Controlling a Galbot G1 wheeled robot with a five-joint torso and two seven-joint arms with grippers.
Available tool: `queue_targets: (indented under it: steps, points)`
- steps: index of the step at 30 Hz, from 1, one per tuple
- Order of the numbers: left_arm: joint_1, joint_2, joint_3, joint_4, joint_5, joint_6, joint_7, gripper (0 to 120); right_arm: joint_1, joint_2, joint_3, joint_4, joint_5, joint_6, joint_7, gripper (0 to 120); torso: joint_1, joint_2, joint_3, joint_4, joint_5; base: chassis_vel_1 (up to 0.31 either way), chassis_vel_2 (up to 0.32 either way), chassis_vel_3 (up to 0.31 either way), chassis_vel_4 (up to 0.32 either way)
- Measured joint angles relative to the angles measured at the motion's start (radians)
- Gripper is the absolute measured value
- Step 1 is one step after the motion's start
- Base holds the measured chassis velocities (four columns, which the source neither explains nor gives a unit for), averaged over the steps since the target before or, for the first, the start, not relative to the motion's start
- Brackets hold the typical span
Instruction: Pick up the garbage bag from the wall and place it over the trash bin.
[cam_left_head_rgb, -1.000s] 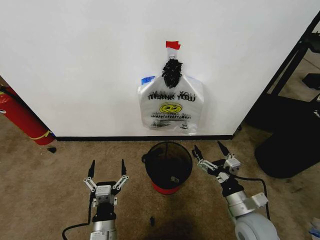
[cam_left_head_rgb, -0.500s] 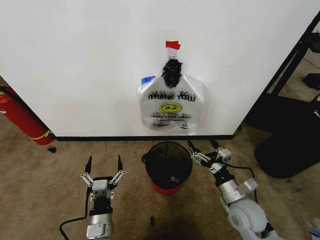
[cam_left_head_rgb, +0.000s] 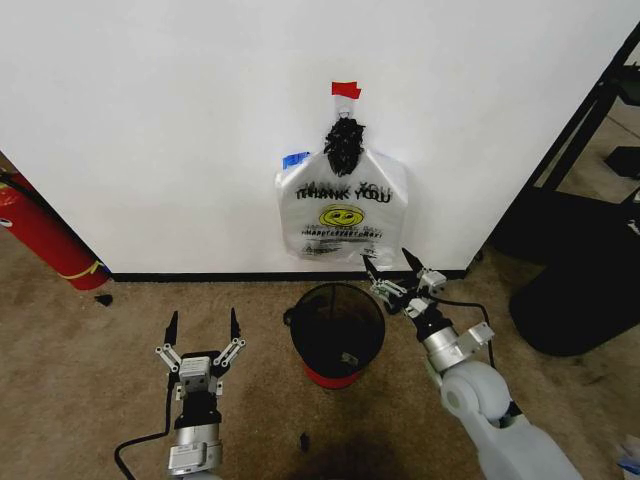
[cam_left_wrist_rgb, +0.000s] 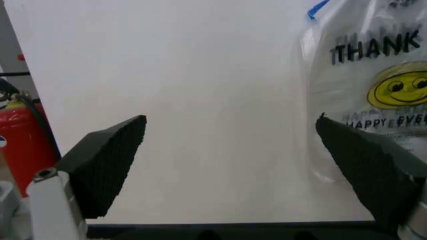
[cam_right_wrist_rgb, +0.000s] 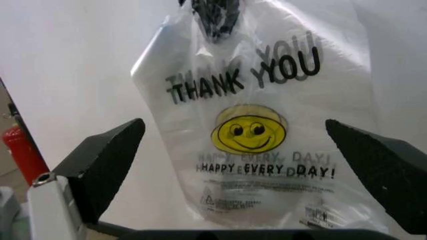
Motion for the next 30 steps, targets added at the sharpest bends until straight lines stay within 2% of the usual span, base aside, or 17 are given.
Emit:
queue_targets:
  steps: [10, 20, 30]
  points:
    - [0.000, -0.028, 0.011, 0.005, 0.015, 0.001, -0.001, 100, 0.176, 0.014, -0.074, -0.170, 0.065, 0.019, -0.036, 100, 0.000, 0.000, 0.000, 0.0003, 0.0000, 0.000, 0.000, 0.000, 0.000]
    - [0.008, -0.042, 0.015, 0.003, 0.023, -0.001, -0.002, 100, 0.288, 0.047, -0.110, -0.242, 0.068, 0.020, -0.039, 100, 0.000, 0.000, 0.000, 0.0000, 0.0000, 0.000, 0.000, 0.000, 0.000]
    - [0.017, -0.042, 0.014, 0.001, 0.022, -0.007, 0.005, 100, 0.435, 0.149, -0.119, -0.365, 0.060, 0.020, -0.044, 100, 0.000, 0.000, 0.000, 0.0002, -0.0001, 0.000, 0.000, 0.000, 0.000]
